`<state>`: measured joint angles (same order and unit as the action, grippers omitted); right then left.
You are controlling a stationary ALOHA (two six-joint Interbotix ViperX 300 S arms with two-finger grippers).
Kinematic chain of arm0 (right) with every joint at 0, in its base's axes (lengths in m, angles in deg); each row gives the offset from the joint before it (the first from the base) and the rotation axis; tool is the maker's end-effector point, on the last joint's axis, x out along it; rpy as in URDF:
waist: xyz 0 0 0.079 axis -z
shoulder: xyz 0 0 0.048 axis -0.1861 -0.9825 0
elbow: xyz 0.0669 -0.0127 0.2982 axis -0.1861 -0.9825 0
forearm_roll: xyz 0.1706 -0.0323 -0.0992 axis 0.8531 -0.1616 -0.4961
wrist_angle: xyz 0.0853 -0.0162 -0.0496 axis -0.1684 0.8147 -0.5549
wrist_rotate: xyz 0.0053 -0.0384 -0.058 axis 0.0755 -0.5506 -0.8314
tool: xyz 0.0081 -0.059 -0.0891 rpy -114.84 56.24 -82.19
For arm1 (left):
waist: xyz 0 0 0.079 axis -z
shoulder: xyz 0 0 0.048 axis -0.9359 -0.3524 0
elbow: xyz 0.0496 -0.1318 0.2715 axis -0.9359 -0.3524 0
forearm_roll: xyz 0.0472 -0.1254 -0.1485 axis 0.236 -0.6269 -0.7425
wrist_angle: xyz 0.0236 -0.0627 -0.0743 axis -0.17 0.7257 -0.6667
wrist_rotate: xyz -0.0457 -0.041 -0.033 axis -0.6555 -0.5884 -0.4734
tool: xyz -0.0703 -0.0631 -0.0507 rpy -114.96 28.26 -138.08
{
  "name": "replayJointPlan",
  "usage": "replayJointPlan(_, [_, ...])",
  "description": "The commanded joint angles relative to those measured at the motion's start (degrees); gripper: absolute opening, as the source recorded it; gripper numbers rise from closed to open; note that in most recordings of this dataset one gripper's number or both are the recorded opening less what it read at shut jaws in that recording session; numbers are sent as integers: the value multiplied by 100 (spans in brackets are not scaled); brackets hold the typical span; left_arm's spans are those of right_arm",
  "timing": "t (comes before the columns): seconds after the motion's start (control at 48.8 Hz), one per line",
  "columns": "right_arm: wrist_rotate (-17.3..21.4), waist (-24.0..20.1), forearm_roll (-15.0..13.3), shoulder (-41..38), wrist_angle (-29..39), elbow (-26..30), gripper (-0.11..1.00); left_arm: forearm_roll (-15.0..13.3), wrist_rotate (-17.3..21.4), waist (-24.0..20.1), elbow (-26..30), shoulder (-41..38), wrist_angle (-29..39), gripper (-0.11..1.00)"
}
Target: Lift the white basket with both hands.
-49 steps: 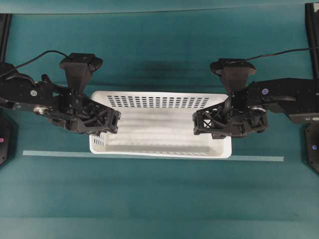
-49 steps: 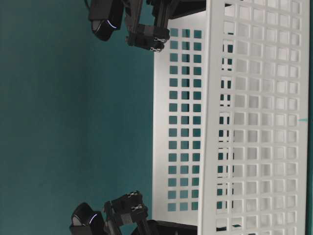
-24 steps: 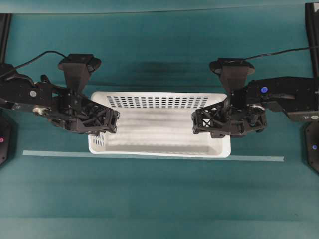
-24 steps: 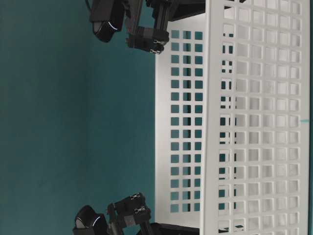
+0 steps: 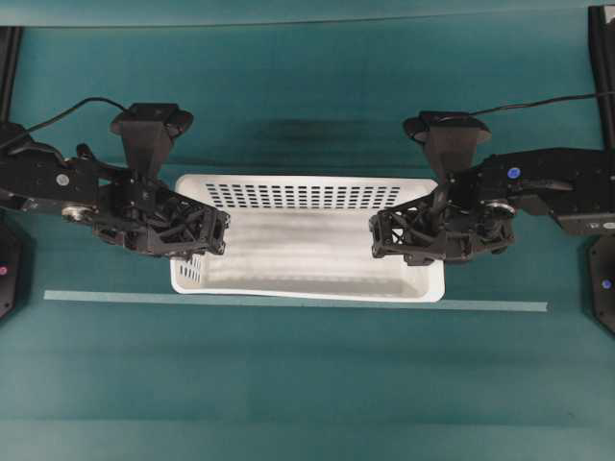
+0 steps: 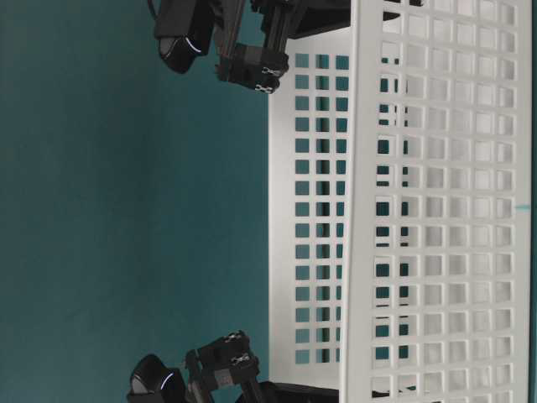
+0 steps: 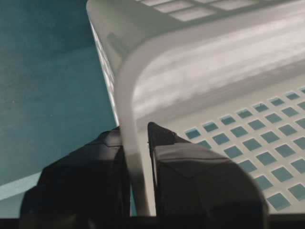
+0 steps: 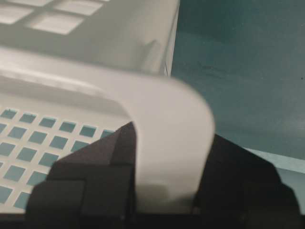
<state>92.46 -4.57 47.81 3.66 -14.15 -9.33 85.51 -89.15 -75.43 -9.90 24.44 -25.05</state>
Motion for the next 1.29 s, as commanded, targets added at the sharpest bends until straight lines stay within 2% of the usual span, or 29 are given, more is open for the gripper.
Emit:
replayJointPlan(0.0, [-378, -44, 18, -176, -105, -44, 21, 53, 44, -18, 26, -79, -88, 9])
replayJointPlan(0.062, [-387, -18, 18, -167, -114, -62, 21, 53, 44, -18, 26, -79, -132, 16])
replayJointPlan(0.144, [-396, 35, 18, -158, -132, -79, 29, 62, 44, -18, 9, -79, -185, 31])
replayJointPlan(0.226, [-396, 123, 0, -149, -149, -88, 47, 62, 70, -18, -35, -88, -220, 51])
replayJointPlan(0.308, [-404, 202, -53, -141, -158, -88, 70, 62, 88, -18, -79, -97, -229, 75])
replayJointPlan(0.39, [-413, 237, -141, -141, -193, -88, 90, 62, 97, -18, -114, -105, -229, 90])
replayJointPlan(0.472, [-404, 255, -237, -141, -290, -88, 98, 62, 97, -18, -123, -97, -229, 90])
replayJointPlan(0.862, [-369, 325, -255, 97, -422, 0, 97, 62, 88, -18, -97, -35, -211, 89])
replayJointPlan(1.272, [-352, 448, -281, 1099, 18, 26, 97, 62, 132, 0, -299, 879, -185, 89])
